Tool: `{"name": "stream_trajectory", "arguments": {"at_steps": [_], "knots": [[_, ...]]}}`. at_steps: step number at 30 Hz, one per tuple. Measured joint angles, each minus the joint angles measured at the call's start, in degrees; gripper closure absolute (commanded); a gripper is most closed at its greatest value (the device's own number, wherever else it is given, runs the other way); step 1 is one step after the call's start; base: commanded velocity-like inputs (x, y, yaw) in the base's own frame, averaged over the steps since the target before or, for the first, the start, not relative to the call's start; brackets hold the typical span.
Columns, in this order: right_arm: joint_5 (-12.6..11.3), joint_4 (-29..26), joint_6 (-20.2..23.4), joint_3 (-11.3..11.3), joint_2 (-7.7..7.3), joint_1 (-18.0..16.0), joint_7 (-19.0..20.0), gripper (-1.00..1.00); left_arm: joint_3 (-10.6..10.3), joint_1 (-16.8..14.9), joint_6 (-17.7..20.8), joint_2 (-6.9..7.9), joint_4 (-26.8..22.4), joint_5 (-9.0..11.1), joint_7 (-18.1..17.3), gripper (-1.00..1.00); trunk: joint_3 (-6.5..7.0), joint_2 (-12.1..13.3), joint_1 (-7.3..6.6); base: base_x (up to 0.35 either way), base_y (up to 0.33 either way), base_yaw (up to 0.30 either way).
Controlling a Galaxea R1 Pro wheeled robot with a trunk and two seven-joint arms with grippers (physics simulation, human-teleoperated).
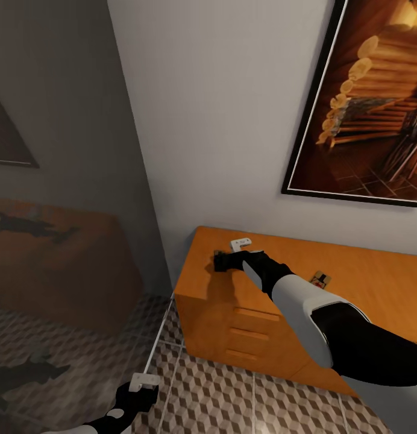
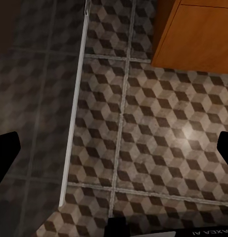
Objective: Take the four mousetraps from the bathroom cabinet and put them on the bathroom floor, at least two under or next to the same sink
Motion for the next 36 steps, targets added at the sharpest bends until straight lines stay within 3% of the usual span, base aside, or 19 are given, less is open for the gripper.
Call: {"name": "stream_trajectory", "arguments": {"at_steps": [36], "knots": [[-0.07,0.0,-1.44,0.04,0.0,0.0,1.91,-1.0,0.0,0.0,0.01,0.0,0.0,-0.02,0.02,-1.0,-0.22,0.0,0.0,0.0,0.0,0.0]]}}
